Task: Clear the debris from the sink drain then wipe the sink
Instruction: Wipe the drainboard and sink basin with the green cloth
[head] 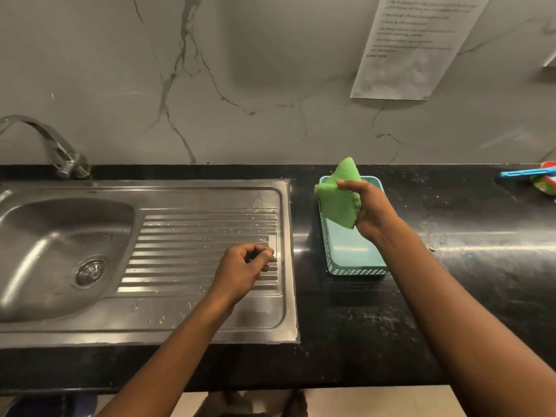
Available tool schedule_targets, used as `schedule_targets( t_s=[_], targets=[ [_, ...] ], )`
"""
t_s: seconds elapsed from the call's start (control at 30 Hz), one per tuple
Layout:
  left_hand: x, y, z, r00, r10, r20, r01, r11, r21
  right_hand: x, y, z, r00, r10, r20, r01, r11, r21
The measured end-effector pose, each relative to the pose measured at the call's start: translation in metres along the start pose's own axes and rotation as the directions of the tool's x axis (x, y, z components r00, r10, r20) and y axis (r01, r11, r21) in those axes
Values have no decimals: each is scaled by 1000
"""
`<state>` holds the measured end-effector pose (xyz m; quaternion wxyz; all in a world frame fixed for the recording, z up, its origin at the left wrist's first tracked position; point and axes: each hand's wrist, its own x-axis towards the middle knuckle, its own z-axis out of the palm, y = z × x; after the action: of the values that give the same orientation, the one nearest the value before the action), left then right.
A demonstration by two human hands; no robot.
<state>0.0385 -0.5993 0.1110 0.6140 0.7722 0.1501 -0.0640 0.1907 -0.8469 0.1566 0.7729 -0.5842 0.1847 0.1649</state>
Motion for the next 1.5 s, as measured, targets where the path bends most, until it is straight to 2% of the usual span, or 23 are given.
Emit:
schedule_targets(
  t_s=[0.13,0.2,0.27,0.37,0.43,0.5,0.53,0.6,0.67,0.73,0.93,1.07,1.23,1.3,1.37,1.43,1.5],
  targets=[
    [6,-10,-26,999,-30,-32,29,999,-44,7,-7,36,988,-100,120,106,993,-51],
    [9,-15,-40,998,-46,-38,43,997,-62,14,3,58,987,-141,73,152,971,-186],
    [15,-18,-57,998,-50,-39,47,997,-64,24,19,83,978,-205,25,198,897,-396],
    [22,-25,-85,998,-42,-38,40,998,-58,38,47,110,936,-353,8,245,631,-736],
    [28,-30,-108,999,-42,-27,40,998,-51,48,65,120,864,-503,-18,241,446,-862],
    [35,-37,-133,999,-37,-8,37,998,-41,60,85,127,792,-609,44,232,234,-944],
    [38,-40,-144,999,-34,0,34,999,-36,65,95,128,797,-598,86,199,126,-972],
    [47,-47,-166,999,-31,14,31,999,-33,75,118,138,867,-475,148,131,-69,-989],
    [55,-54,-186,999,-32,27,32,999,-35,82,146,149,929,-319,187,128,-195,-972],
    [60,-59,-200,998,-30,46,32,999,-29,85,169,157,953,-249,171,117,-216,-969],
    [69,-71,-228,996,-25,85,27,1000,-16,88,197,192,943,-331,-23,-14,30,-999],
    [70,-77,-247,998,-8,62,10,1000,-29,86,213,210,933,-358,-12,13,67,-998],
    [71,-84,-275,1000,-28,-4,27,995,-93,81,233,251,936,-336,107,133,56,-989],
    [70,-85,-280,999,-36,-31,32,993,-114,77,243,280,930,-285,232,253,41,-967],
    [70,-83,-280,997,-51,-59,43,990,-138,72,258,326,893,-173,416,422,2,-907],
    [70,-80,-280,995,-59,-83,45,987,-153,63,279,371,820,-12,573,570,-85,-817],
    [69,-77,-283,994,-44,-96,29,988,-155,56,291,390,774,70,630,631,-170,-757]
  ],
)
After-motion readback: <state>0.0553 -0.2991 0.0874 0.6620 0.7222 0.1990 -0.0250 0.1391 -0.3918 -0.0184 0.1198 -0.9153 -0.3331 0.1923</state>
